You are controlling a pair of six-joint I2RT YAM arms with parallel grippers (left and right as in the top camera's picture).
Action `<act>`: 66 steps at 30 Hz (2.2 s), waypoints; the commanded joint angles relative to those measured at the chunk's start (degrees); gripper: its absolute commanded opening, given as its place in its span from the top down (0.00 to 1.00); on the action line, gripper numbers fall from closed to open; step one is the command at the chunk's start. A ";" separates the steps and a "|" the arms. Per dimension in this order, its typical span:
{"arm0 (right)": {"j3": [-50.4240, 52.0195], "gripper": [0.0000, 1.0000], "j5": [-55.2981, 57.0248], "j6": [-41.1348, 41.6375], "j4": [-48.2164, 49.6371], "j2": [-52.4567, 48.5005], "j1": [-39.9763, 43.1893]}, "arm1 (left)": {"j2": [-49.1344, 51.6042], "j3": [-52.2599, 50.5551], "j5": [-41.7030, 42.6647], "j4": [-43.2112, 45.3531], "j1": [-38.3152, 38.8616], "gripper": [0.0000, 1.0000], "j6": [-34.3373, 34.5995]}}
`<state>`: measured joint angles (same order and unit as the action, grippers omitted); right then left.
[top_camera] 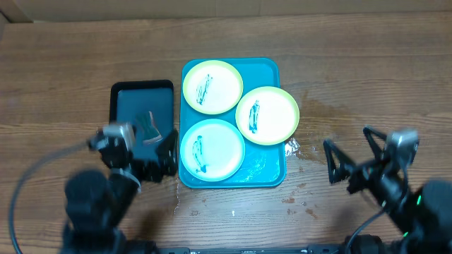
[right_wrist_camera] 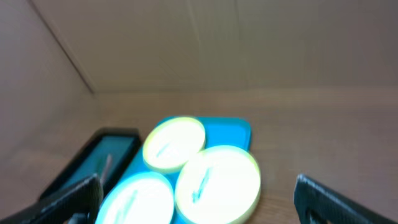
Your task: Clean dirty plates on tray and stack at the side
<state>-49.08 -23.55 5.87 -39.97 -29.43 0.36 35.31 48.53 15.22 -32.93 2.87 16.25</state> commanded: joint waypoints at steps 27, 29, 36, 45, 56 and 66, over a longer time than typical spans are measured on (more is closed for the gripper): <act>-23.93 0.00 7.34 19.91 -16.02 -66.84 -31.61 | 38.97 31.82 -18.88 -39.87 -5.92 0.00 5.75; -23.93 0.00 7.30 19.89 -15.32 -68.96 -31.91 | 41.03 29.44 -18.86 -38.07 -6.03 0.04 5.92; -23.85 0.01 7.39 19.43 -14.32 -69.72 -32.04 | 53.05 22.91 -18.80 -30.93 -7.54 0.24 8.13; -23.61 0.13 7.41 19.45 -13.88 -69.72 -34.12 | 68.46 22.82 -14.23 -20.68 -8.90 0.44 2.16; -23.61 0.34 7.41 19.93 -11.93 -69.72 -34.12 | 77.44 23.10 -13.73 -14.91 -8.92 0.96 0.68; -23.61 0.44 13.73 32.83 -12.13 -69.72 -34.10 | 72.52 37.86 -16.90 -33.68 -10.43 0.96 -1.49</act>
<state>-72.82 -13.10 32.40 -52.47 -99.74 -33.69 110.85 82.48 -0.27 -65.71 -7.07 16.08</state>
